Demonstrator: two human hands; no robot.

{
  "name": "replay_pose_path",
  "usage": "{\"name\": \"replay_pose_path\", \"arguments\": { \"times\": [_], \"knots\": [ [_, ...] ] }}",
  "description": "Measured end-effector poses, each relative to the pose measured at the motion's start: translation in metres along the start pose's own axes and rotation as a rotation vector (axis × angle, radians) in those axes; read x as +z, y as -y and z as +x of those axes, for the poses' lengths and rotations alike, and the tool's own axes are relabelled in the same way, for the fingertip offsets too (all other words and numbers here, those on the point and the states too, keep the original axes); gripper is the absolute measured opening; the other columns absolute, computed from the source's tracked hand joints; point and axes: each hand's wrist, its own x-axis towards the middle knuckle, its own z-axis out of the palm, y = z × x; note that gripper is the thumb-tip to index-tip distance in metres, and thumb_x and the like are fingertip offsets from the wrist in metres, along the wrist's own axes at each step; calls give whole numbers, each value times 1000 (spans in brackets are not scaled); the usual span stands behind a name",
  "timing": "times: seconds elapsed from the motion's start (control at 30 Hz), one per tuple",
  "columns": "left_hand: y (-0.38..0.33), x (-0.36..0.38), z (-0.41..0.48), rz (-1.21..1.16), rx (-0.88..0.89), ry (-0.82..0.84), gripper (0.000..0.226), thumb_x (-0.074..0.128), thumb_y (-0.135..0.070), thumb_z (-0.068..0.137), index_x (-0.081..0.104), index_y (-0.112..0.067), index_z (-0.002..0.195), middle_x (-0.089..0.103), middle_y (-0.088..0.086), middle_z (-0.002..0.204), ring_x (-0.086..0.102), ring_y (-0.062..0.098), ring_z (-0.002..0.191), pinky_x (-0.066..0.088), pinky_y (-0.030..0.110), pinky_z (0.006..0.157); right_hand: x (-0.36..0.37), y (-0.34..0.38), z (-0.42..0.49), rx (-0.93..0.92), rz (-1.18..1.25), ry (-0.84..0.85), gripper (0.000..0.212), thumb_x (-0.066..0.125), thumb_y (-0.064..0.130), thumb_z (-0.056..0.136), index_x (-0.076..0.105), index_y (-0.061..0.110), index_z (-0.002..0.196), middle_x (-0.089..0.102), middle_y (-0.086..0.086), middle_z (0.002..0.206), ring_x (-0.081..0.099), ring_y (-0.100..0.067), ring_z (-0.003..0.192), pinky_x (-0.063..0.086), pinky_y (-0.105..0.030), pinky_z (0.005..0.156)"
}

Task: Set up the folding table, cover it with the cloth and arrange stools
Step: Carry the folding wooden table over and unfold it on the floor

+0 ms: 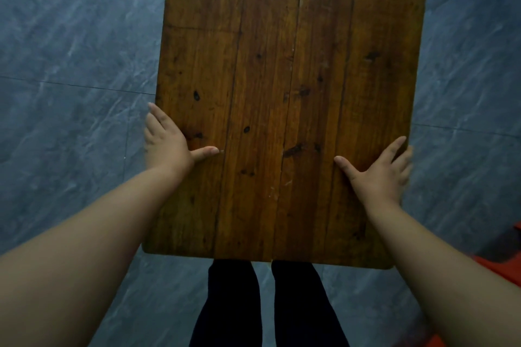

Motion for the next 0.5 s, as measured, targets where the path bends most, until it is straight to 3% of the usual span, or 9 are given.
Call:
{"name": "replay_pose_path", "arguments": {
  "times": [0.1,0.17,0.2,0.33,0.5],
  "knots": [
    [0,9,-10,273,378,-138,115,26,-80,69,-27,-8,142,-31,18,149,-22,34,139,-4,51,114,1,11,-15,-296,-98,-115,110,36,79,71,-11,17,149,-11,-15,157,-6,-33,144,7,-54,115],
    [-9,19,-17,375,631,-132,99,16,-77,77,-30,-19,141,-37,12,148,-30,31,136,-8,54,113,10,30,-26,-571,-175,-44,93,30,73,83,-16,24,148,-22,-10,155,-19,-27,142,-5,-51,114],
    [-15,25,-19,415,673,-97,95,15,-78,78,-31,-22,140,-39,9,147,-33,30,135,-8,56,112,18,40,-30,-644,-232,22,90,25,74,83,-20,28,147,-29,-7,153,-26,-26,140,-9,-53,113],
    [-26,43,-17,473,607,-33,102,18,-85,71,-33,-28,138,-41,7,146,-37,32,132,-11,60,109,36,58,-30,-625,-407,71,98,11,82,71,-29,28,142,-37,-10,149,-34,-32,135,-15,-59,109],
    [-32,36,-12,512,584,-27,104,24,-84,71,-34,-27,136,-40,7,145,-34,34,133,-11,60,109,25,70,-26,-581,-495,143,102,16,83,72,-37,27,138,-44,-10,144,-36,-33,133,-16,-58,107]
  ]
}}
